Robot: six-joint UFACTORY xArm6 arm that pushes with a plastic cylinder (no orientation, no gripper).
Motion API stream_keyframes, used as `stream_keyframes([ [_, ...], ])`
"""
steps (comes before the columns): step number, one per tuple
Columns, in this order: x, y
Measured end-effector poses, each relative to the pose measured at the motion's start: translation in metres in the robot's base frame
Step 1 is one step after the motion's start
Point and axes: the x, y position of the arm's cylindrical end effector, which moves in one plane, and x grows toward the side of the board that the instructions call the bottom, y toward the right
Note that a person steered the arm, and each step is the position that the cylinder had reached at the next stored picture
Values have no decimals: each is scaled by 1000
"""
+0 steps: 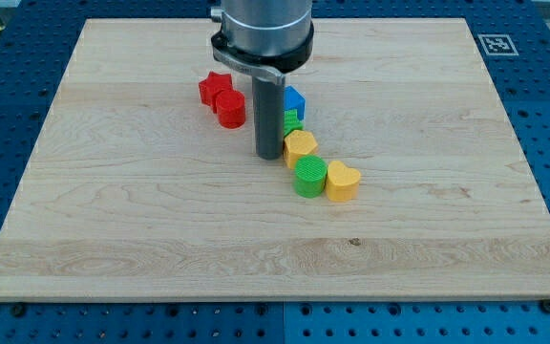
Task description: Separate green circle and yellow heart
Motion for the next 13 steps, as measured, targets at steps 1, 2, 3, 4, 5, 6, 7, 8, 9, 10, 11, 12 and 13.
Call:
stream_keyframes([
  [1, -4, -1],
  [2, 35, -2],
  [3, 82, 19],
  [4, 98, 69],
  [5, 98, 91],
  [6, 98, 72],
  [7, 91, 59],
  [8, 72, 64],
  [9, 52, 64],
  [10, 38, 63],
  [11, 22, 61],
  [12, 18, 43],
  [13, 13, 15],
])
